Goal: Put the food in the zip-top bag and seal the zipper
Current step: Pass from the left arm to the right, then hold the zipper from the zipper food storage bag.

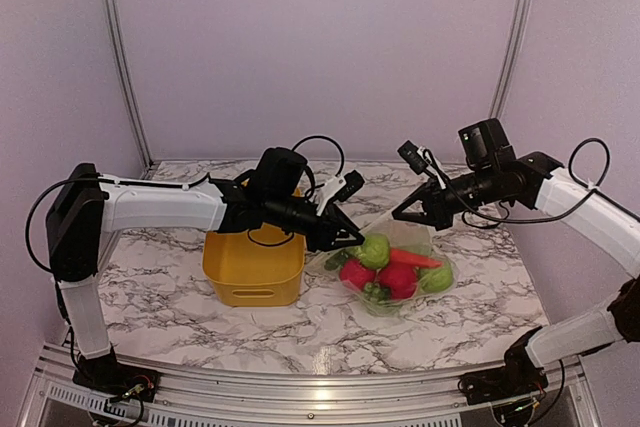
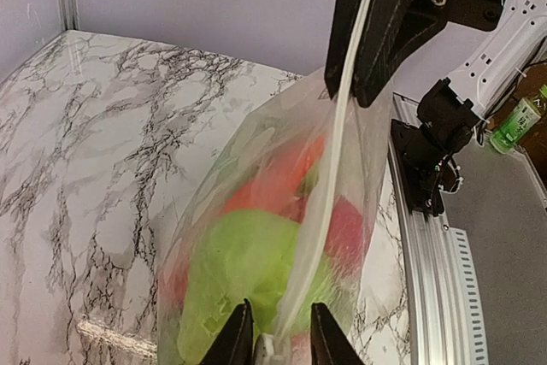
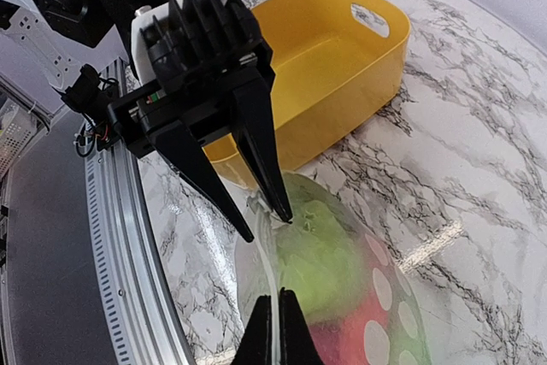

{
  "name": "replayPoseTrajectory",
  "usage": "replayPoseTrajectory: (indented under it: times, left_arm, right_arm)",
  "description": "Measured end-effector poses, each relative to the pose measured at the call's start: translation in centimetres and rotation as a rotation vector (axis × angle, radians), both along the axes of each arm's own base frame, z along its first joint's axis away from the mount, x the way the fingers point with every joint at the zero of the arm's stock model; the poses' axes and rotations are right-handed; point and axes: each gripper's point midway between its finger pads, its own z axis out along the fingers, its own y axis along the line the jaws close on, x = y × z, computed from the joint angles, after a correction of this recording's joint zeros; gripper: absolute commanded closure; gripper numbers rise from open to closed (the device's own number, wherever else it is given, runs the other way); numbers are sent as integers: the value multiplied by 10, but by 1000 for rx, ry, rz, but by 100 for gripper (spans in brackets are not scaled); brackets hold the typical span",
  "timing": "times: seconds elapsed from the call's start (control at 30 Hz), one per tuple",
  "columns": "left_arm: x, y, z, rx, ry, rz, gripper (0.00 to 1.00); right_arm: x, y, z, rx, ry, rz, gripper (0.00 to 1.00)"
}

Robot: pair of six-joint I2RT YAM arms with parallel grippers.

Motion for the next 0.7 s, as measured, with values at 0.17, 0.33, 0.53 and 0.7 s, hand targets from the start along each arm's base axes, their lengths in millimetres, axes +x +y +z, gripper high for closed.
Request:
replayPoseTrajectory:
  times: [0.17, 0.33, 0.53, 0.7]
  left_arm:
    - [-1, 2, 2, -2, 2, -6, 76]
    - [-2, 6, 13, -9, -17, -7, 70]
    - [-2, 7, 22, -20, -36, -2, 76]
    - [-2, 8, 21, -17, -39, -5, 76]
  right_arm:
    - [-6, -1, 5, 9, -4, 9, 100]
    - [-8, -3, 8, 11, -9, 9, 100]
    - [-9, -3, 8, 12, -9, 9, 100]
    - [-9, -3, 9, 15, -8, 12, 100]
